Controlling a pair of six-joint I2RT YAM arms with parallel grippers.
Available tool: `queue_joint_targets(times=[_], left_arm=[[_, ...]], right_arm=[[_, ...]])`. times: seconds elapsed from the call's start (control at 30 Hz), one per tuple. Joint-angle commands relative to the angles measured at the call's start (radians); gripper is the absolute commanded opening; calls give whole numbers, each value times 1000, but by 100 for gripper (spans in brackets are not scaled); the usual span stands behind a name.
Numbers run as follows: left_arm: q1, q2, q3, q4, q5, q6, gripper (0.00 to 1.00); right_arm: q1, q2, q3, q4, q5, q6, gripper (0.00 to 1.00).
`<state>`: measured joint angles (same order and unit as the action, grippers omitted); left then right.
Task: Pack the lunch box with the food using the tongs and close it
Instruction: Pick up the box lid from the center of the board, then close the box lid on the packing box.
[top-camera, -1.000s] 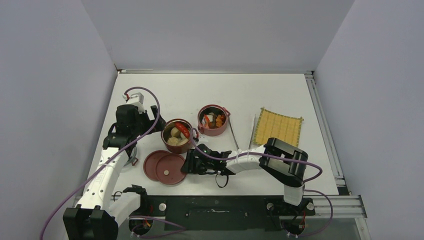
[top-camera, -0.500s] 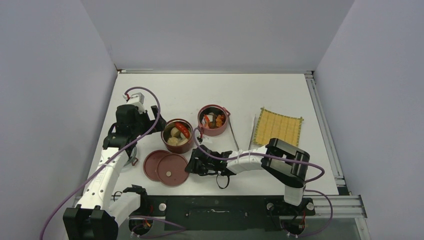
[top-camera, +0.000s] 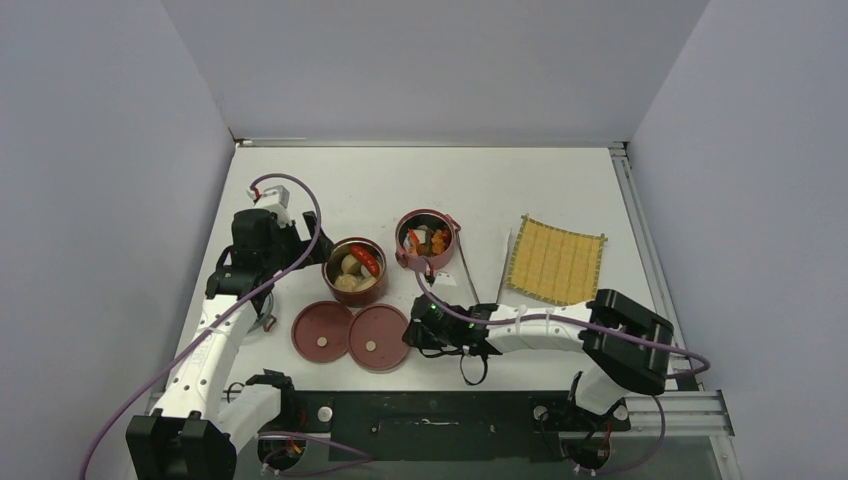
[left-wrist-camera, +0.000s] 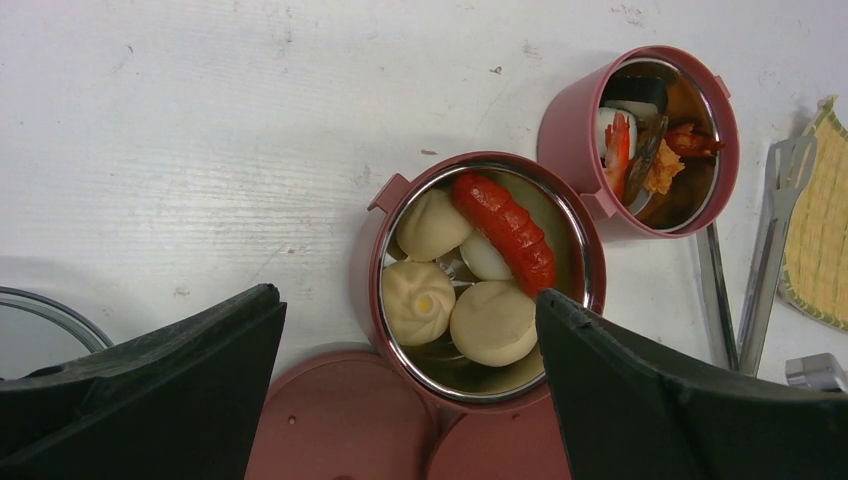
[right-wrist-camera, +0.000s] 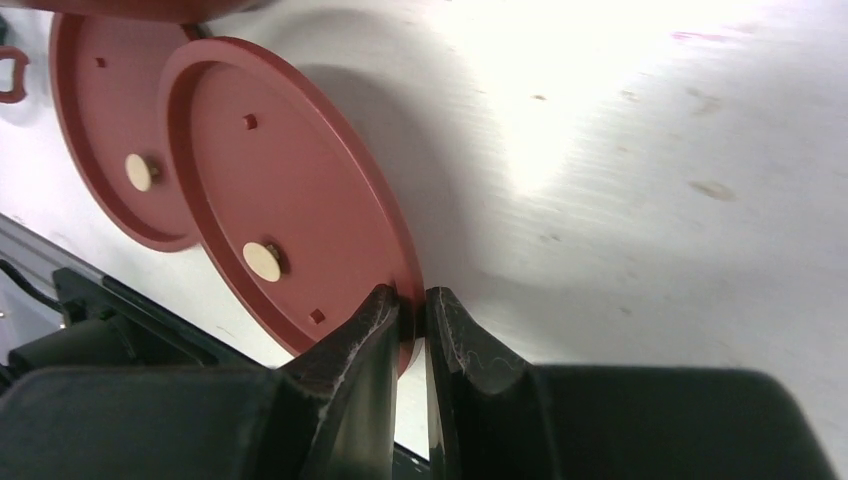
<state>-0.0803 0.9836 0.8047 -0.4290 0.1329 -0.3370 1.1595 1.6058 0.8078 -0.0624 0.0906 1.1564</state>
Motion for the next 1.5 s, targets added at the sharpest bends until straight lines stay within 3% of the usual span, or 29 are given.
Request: queue_joint_targets(times=[0.0,0.27,0.4,0.53,0.6,0.83,1.17,1.47], left_arm=[[5,1,16,34,17,-4,96],[4,14,14,34,42,-2,96],[1,43,21,27,76,-2,96],[-2,63,24,18,79,0,98],[-3,75,23,13,90,-2,100],[0,119,45,-18,82,4,86],[5,26,29,7,0,-2,89],[5,8,27,22,38,2,90]], right_arm=[[-4,-129,-61,-86,86,-19,7],[-99,-365,-101,-360,215,-79,5],[-193,-527,-94,-420,194,-171,5],[-252,-573,-3,-497,187,-270,5],[-275,-556,56,-516,164,-319,5],[-348,-365,299,-491,-15,-474,5],[-394,-72,526,-422,-231,-536,5],[-401,118,712,-464,-322,-508,5]])
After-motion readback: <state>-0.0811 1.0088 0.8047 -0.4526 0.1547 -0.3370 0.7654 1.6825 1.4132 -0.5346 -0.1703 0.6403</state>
